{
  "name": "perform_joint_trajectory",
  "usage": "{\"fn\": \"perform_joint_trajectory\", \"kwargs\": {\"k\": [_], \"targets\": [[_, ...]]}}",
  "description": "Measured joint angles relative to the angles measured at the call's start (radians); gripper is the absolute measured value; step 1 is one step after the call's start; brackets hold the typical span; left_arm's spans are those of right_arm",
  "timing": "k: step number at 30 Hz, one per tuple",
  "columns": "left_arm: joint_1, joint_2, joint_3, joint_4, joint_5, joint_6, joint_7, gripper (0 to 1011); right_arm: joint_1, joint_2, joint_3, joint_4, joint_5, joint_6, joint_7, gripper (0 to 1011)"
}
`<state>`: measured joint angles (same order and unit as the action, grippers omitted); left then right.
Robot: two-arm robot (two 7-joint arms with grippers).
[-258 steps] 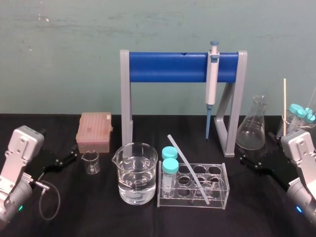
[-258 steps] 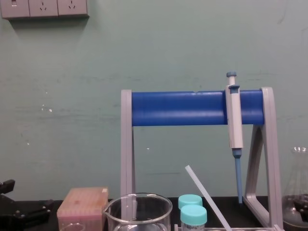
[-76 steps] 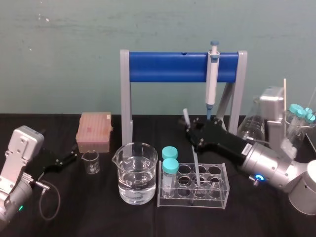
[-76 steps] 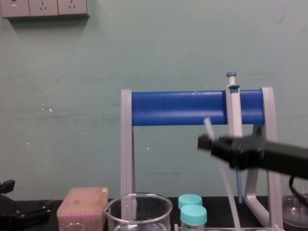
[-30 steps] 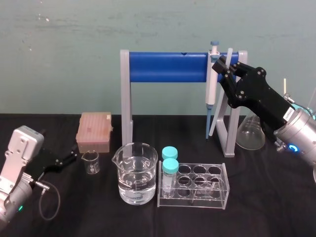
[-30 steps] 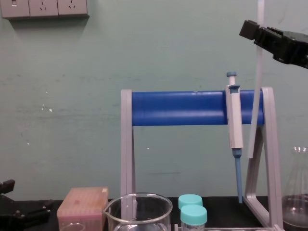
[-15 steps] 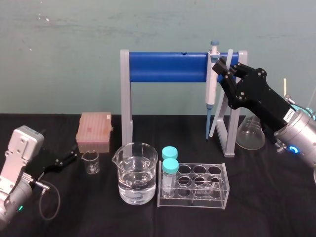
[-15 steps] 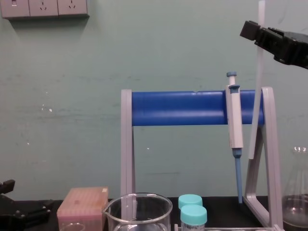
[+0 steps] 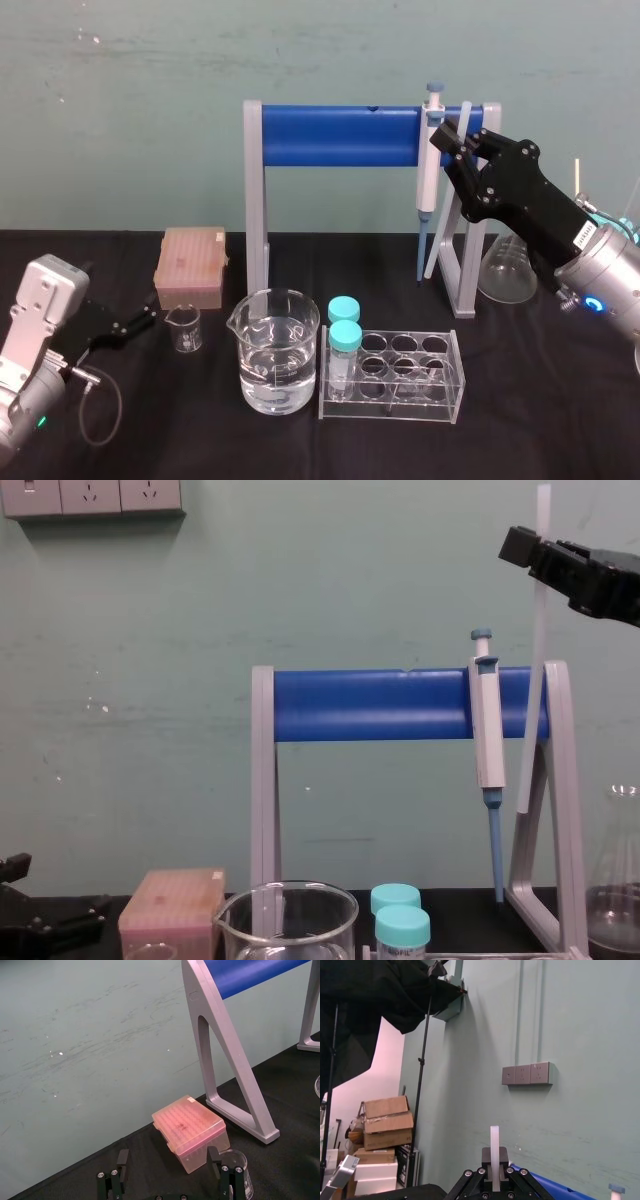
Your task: Pick up the stirring rod with one hand, then place it down.
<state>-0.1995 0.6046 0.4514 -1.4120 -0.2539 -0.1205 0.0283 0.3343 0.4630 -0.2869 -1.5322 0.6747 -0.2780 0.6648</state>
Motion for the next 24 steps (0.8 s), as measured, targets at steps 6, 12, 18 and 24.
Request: {"fn": "perform_joint_trajectory", "kwargs": {"k": [6, 12, 18, 24], "targets": [[0.0, 0.0, 0.0, 0.0, 0.0, 0.0, 0.0, 1000, 0.004, -0.003, -0.002, 0.006, -0.002, 0.0, 0.001, 67], [0.0, 0.0, 0.0, 0.0, 0.0, 0.0, 0.0, 1000, 0.007, -0.004, -0.004, 0.01, -0.003, 0.0, 0.002, 67], [0.0, 0.0, 0.0, 0.0, 0.0, 0.0, 0.0, 1000, 0.008, -0.004, -0.005, 0.013, -0.004, 0.0, 0.003, 66], [0.0, 0.0, 0.0, 0.0, 0.0, 0.0, 0.0, 1000, 0.009, -0.004, -0.005, 0.013, -0.005, 0.0, 0.003, 67]]}}
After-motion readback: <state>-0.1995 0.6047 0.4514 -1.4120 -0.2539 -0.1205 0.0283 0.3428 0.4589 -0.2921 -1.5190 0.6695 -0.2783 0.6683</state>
